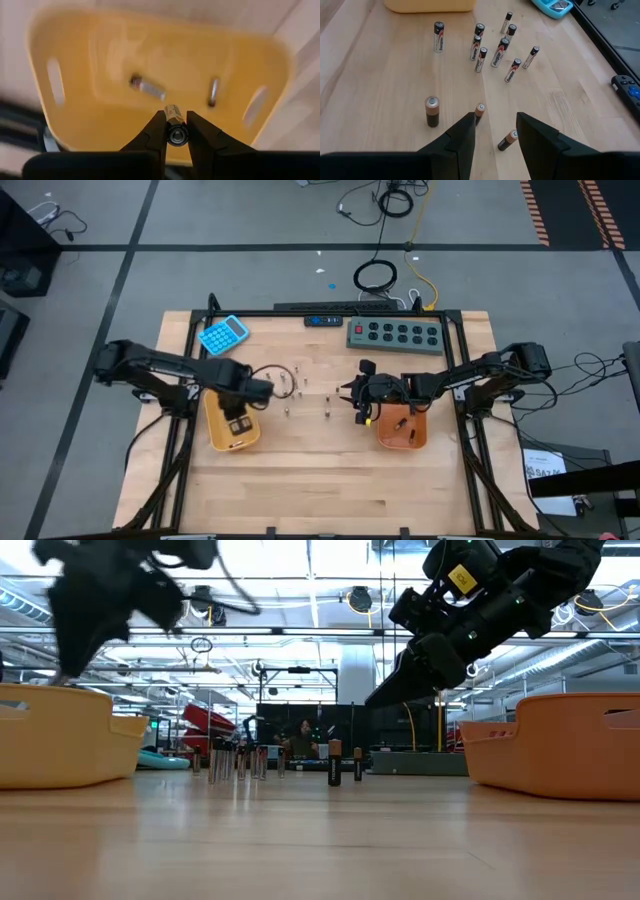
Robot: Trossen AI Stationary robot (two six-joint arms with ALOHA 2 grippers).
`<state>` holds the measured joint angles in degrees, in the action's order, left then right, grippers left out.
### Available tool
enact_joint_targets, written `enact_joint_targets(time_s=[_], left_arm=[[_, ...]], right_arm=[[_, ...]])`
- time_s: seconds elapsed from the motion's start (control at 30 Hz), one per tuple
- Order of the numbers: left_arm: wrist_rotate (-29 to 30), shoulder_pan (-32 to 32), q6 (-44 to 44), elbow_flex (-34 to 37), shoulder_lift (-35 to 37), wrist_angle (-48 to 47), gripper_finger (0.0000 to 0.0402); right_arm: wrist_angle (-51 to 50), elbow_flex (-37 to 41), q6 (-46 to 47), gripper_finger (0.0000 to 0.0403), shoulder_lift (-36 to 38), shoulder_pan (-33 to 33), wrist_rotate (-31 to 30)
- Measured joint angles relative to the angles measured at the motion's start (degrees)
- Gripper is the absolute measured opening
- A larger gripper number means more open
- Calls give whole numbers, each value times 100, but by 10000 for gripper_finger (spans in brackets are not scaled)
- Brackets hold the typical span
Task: Sort batteries
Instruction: Put the silver battery into the yellow bin
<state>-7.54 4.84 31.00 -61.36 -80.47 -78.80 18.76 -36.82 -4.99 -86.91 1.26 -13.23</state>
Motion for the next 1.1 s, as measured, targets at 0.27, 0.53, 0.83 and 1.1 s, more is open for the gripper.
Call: enact_joint_targets(time_s=[0.27, 0.53, 0.83, 1.1], left_arm=[[890, 174, 145, 54, -22, 136, 229], [2290, -312, -942, -299, -15, 876, 239], [1779, -1343, -3198, -147, -376, 2217, 200], [1284, -1992, -4083, -42, -625, 2959, 180]], right_arm=[[40, -2, -11, 134, 0, -2, 2], [77, -2, -42, 134, 0, -2, 2], [62, -2, -57, 134, 0, -2, 4], [-3, -2, -113, 134, 0, -2, 4]])
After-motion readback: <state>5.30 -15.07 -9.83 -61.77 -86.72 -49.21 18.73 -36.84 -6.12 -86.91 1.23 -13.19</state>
